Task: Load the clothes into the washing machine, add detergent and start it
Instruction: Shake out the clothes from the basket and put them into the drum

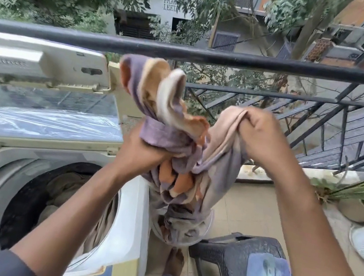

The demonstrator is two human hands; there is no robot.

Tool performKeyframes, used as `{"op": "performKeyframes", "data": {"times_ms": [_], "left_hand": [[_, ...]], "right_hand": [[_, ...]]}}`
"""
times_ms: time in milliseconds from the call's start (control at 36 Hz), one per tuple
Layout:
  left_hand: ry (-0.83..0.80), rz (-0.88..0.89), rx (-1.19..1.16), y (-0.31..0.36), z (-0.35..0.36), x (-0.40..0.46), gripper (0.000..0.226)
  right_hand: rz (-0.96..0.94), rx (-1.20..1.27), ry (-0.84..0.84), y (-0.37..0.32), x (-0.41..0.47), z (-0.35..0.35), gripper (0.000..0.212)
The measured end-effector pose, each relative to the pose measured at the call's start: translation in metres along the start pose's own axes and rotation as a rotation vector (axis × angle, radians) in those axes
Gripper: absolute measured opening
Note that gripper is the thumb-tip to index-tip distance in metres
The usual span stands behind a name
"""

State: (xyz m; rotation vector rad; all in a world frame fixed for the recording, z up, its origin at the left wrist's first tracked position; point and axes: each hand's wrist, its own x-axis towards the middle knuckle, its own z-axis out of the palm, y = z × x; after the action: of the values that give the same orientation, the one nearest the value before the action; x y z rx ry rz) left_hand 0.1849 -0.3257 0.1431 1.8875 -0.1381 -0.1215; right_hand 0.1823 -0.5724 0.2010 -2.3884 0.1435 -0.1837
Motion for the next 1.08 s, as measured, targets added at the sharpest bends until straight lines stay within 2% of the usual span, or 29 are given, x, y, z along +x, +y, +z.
{"op": "performKeyframes", "data": {"times_ms": [56, 139, 222, 278, 333, 389, 500, 556, 611, 667, 750, 806, 833, 889, 1028, 1083], "left_hand": [[-0.113, 0.006, 0.054, -0.001, 0.005, -0.005, 0.025], [-0.252, 0.021, 0.07, -0.006, 0.016, -0.009, 0.032], [-0.34, 0.011, 0.06, -0.007, 0.025, -0.011, 0.04], [-0.364, 0.003, 0.066, -0.007, 0.032, -0.01, 0.041], [-0.3, -0.007, 0.018, -0.008, 0.037, -0.009, 0.033], [-0.202, -0.012, -0.046, -0.01, 0.042, -0.005, 0.034], [-0.111, -0.038, -0.094, -0.015, 0.041, -0.001, 0.019], [-0.039, -0.056, -0.145, -0.019, 0.037, 0.001, 0.019], [0.028, -0.076, -0.223, -0.018, 0.031, 0.002, 0.025], [0.06, -0.1, -0.282, -0.017, 0.026, 0.003, 0.034], [0.102, -0.121, -0.349, -0.013, 0.019, 0.005, 0.037], [0.116, -0.121, -0.365, -0.008, 0.017, 0.006, 0.046], [0.119, -0.119, -0.376, -0.006, 0.017, 0.006, 0.047], [0.105, -0.121, -0.401, -0.002, 0.018, 0.006, 0.035], [0.099, -0.123, -0.395, 0.008, 0.014, 0.007, 0.024], [0.113, -0.153, -0.401, 0.007, 0.009, 0.007, 0.052]], "right_hand": [[0.058, 0.011, -0.041, 0.009, -0.002, 0.014, 0.042], [0.019, 0.035, -0.058, 0.012, -0.006, 0.026, 0.046], [-0.056, 0.043, -0.171, 0.002, -0.011, 0.032, 0.043], [-0.073, 0.056, -0.222, -0.004, -0.012, 0.037, 0.049], [-0.093, 0.052, -0.217, -0.006, -0.014, 0.039, 0.052], [-0.092, 0.072, -0.198, -0.004, -0.015, 0.039, 0.045], [-0.039, 0.412, -0.273, 0.011, -0.019, 0.038, 0.017], [0.007, 0.502, -0.254, 0.026, -0.021, 0.039, 0.013], [0.081, 0.431, -0.223, 0.049, -0.021, 0.045, 0.013], [0.159, 0.246, -0.228, 0.082, -0.022, 0.058, 0.014], [0.283, -0.177, -0.406, 0.127, -0.031, 0.083, 0.027], [0.305, -0.315, -0.53, 0.147, -0.04, 0.105, 0.032], [0.312, -0.291, -0.573, 0.155, -0.046, 0.116, 0.032], [0.328, -0.201, -0.615, 0.167, -0.056, 0.14, 0.027], [0.333, -0.128, -0.564, 0.181, -0.074, 0.181, 0.024], [0.329, -0.119, -0.538, 0.182, -0.074, 0.188, 0.023]]}}
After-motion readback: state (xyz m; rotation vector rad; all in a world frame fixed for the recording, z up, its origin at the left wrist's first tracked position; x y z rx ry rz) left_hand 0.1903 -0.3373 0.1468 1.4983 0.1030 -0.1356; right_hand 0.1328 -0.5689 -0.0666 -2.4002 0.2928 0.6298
